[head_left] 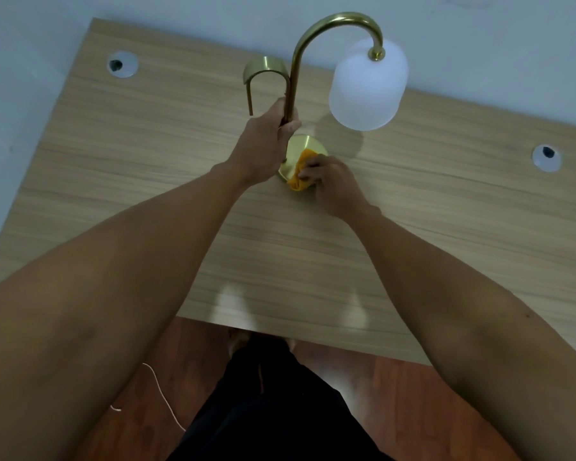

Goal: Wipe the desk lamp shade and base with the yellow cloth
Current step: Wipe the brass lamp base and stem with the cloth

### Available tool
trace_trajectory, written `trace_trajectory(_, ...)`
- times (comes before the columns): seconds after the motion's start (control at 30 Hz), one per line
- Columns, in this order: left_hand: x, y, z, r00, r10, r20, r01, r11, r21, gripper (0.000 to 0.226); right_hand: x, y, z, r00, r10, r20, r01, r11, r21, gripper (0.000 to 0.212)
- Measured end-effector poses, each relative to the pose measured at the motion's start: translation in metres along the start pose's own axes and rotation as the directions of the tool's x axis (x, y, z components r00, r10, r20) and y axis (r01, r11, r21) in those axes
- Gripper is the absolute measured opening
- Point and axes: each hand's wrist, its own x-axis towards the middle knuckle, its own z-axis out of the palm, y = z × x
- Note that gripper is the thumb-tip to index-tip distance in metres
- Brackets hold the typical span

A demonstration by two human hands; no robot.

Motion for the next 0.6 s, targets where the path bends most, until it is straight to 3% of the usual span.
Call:
trace_trajectory(0.13,0.0,-0.001,0.001,1.0,-0.003,-0.01,0.003,1.0,0.011,0.012,0.024,-0.009,-0.002,0.992,0.118,-0.044,-0.119,0.993,-0.011,0.031)
trace_trajectory(0.27,0.0,-0.001,0.0,1.0,-0.001,-0.004,0.001,1.0,0.008,0.012,0.016,-0.009,0.006,1.0,-0.005,0.023,0.005,1.0,0.011,0.039)
trace_trajectory(0.43,0.001,-0.002,0.001,1.0,-0.005,-0.015,0.005,1.0,0.0,0.011,0.036,0.001,-0.007,0.989,0.118,-0.086,-0.119,0.993,-0.014,0.03)
trace_trajectory(0.53,0.001,-0.003,0.001,1.0,-0.003,-0.022,0.003,1.0,0.01,0.009,0.065,-0.012,0.0,0.984,0.181,-0.009,-0.18,0.983,0.035,0.026)
trace_trajectory(0.6,0.0,-0.001,0.001,1.0,-0.012,-0.017,0.012,1.0,0.018,0.01,0.071,-0.02,0.002,0.989,0.136,0.063,-0.142,0.984,0.107,0.026)
